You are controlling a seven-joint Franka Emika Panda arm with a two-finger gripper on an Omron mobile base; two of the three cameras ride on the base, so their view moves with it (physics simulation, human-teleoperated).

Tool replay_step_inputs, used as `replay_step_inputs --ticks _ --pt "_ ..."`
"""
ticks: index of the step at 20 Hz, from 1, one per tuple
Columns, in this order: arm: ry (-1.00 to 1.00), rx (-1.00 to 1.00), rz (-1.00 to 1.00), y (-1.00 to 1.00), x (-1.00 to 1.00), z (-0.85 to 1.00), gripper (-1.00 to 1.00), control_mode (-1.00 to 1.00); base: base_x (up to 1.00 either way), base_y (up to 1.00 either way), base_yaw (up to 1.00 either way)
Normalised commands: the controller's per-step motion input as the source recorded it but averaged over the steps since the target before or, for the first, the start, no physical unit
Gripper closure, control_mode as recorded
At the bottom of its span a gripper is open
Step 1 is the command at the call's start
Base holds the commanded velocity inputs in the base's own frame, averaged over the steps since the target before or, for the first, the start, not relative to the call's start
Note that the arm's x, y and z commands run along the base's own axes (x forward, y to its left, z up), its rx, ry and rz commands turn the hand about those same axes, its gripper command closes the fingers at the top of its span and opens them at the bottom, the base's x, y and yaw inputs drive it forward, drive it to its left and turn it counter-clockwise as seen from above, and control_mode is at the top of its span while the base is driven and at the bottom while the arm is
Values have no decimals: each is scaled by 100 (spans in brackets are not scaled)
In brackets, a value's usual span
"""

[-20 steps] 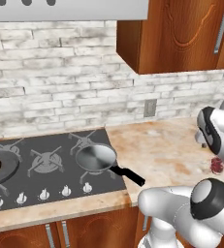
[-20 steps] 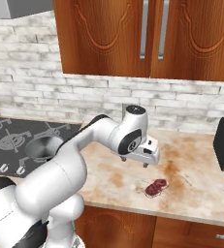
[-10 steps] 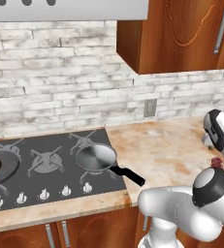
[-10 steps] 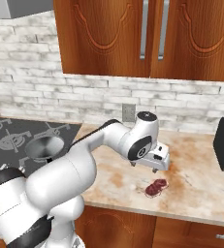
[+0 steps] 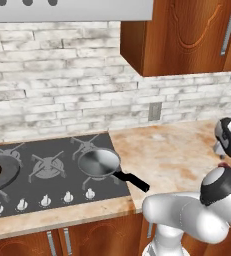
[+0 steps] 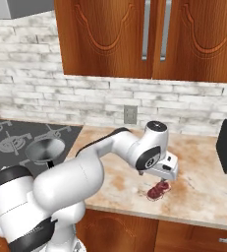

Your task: Place both pans onto different burners. Then place the sweet potato and the steak on different pans.

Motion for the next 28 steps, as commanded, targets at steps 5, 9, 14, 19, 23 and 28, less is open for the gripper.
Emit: replay_step_inputs --ticks 5,9,14,19,23,28 --pt "0 0 -1 -2 -9 -15 -100 -100 0 0 0" --pt "0 0 0 0 0 -21 -100 -100 0 0 0" --pt "0 0 0 0 0 -28 -100 -100 0 0 0" --pt "0 0 0 0 0 -27 -100 -100 0 0 0" --pt "0 0 0 0 0 -23 -100 -100 0 0 0" --pt "0 0 0 -4 0 -15 -100 -100 0 0 0"
